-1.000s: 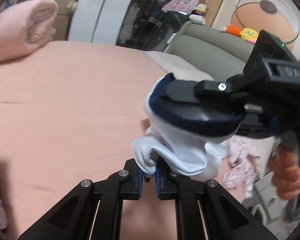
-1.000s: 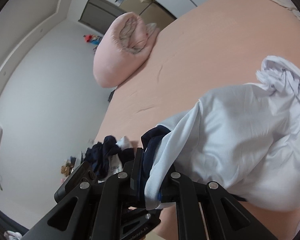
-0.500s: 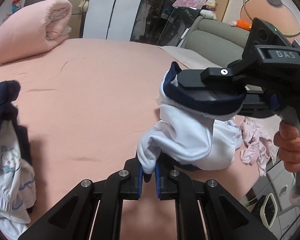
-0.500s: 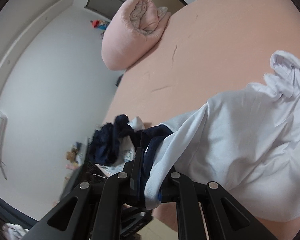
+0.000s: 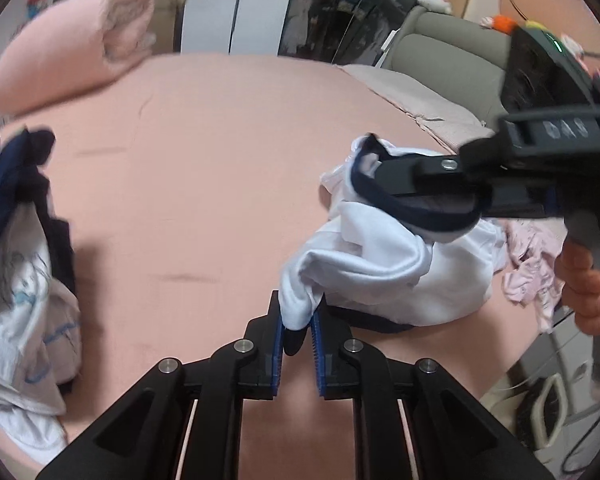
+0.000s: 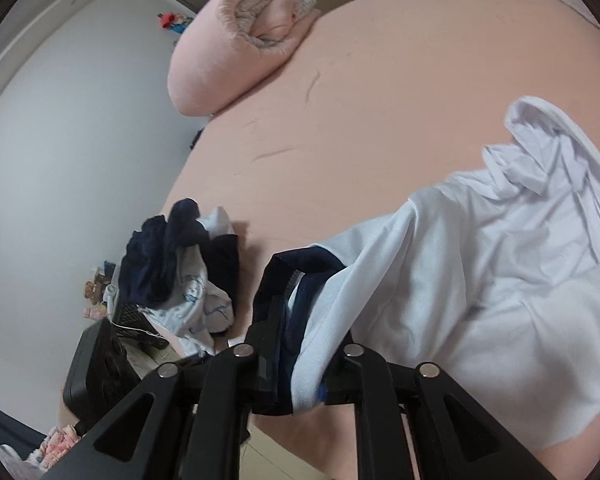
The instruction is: Fold clothes
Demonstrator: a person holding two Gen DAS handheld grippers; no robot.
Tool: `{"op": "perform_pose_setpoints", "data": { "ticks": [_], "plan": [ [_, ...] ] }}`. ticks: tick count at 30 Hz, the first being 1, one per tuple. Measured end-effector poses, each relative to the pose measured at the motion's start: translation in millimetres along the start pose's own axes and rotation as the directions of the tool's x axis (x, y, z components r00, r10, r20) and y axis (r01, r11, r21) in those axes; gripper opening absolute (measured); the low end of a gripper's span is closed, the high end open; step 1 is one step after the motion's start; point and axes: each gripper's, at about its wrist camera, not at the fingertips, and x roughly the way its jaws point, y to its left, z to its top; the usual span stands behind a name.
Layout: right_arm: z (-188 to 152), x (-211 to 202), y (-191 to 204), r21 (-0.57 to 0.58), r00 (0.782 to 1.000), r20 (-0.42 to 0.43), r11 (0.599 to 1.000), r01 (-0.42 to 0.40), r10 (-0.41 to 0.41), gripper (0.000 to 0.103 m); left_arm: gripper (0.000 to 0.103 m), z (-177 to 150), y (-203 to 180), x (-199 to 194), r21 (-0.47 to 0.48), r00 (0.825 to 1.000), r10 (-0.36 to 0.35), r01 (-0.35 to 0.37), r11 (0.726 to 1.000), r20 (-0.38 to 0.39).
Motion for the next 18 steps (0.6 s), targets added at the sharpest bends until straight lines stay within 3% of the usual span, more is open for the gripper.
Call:
{"op": "perform_pose_setpoints", "data": {
  "ticks": [2,3,4,5,6,7,9,14,18],
  "plan": [
    [-4,-7,-7,0.011,1.0,0.003,1.0,0.002,-0.002,0.061,0.015,-2,7,-2,-0.043,0.997,-0.079,0.078,0.996,-0.003],
    [-5,-12,-11,0.016,1.0,0.006,1.0,0.003,-0.003,0.07,0.02,-3,11,-3,-0.069,0.994,-0.106,0.105,0.992,-0.006],
    [-8,-17,-15,0.016,1.0,0.013,1.0,0.001,-0.001,0.076,0.038,-5,17,-4,-0.112,0.992,-0.126,0.124,0.986,-0.012],
    [-11,-23,-18,0.015,1.0,0.02,1.0,-0.001,0.0,0.076,0.071,-6,22,-4,-0.152,0.991,-0.132,0.127,0.98,-0.024],
    [-13,-29,-22,0.016,1.0,0.027,1.0,-0.002,0.002,0.076,0.084,-7,26,-5,-0.182,0.991,-0.127,0.119,0.976,-0.037],
    [-16,-36,-26,0.021,0.999,0.032,1.0,-0.003,0.002,0.077,0.091,-9,30,-7,-0.212,0.991,-0.123,0.109,0.971,-0.05],
    [-23,-51,-36,0.044,0.999,0.045,0.999,0.001,-0.002,0.077,0.091,-11,36,-12,-0.246,0.993,-0.102,0.087,0.965,-0.05],
    [-47,-89,-66,0.125,0.995,0.096,0.992,0.018,-0.03,0.077,0.091,-7,20,-29,-0.098,0.997,0.06,-0.064,0.993,-0.043],
    [-70,-120,-85,0.161,0.984,0.153,0.985,0.069,-0.094,0.077,0.091,-3,8,-30,-0.02,0.996,0.079,-0.08,0.997,-0.047]
  ]
}}
